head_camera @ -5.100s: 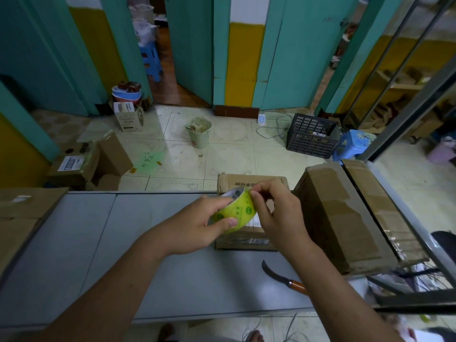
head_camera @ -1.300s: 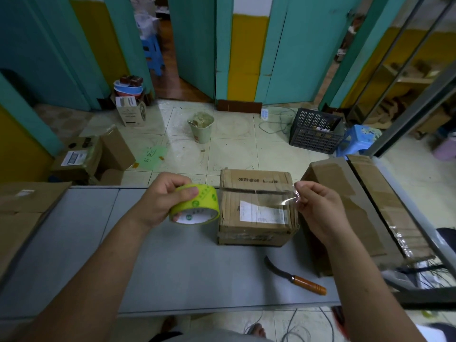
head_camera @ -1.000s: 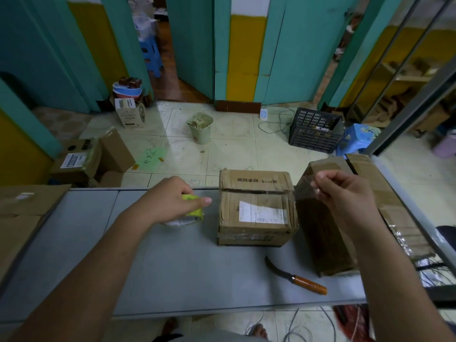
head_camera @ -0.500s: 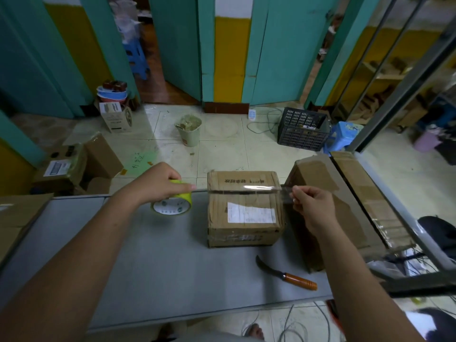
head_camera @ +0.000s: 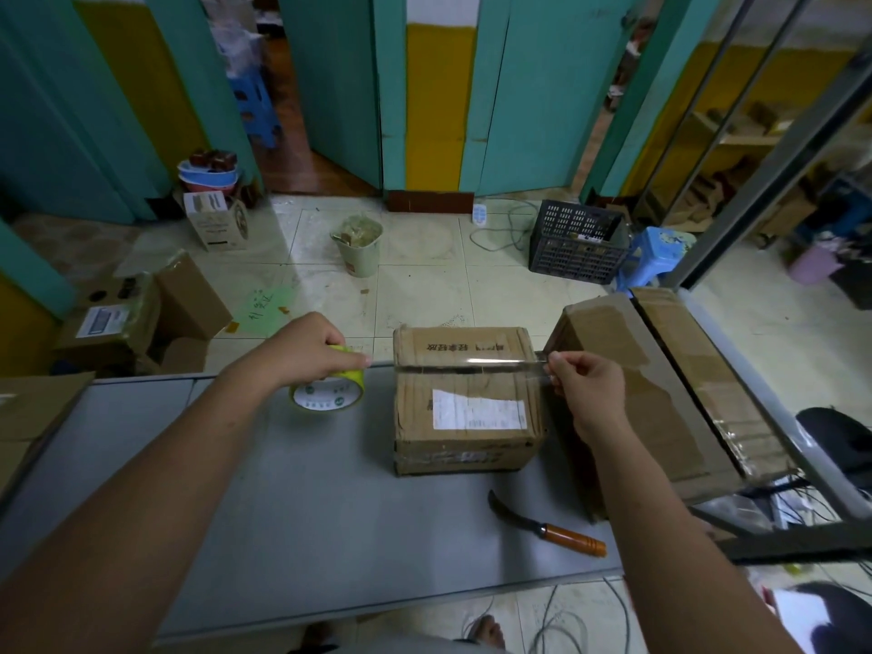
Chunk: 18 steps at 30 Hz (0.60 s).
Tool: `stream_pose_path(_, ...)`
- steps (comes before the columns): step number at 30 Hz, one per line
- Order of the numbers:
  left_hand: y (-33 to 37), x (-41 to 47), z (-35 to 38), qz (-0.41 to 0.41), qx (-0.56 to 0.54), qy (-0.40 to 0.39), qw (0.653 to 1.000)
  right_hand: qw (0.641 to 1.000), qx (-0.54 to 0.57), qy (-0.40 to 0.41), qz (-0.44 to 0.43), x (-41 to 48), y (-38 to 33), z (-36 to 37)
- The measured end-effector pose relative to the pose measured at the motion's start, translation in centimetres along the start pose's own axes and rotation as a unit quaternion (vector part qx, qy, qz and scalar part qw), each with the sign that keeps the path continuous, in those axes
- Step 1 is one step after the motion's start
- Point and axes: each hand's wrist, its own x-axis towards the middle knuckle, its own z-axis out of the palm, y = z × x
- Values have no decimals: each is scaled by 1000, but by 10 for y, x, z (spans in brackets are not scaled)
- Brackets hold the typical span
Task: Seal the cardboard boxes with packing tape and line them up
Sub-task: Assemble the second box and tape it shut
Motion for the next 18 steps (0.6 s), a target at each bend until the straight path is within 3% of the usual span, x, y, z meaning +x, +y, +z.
stream_pose_path(18,-7,15,15,-32,34,-3,999,998,-36,42,1,5,16,19)
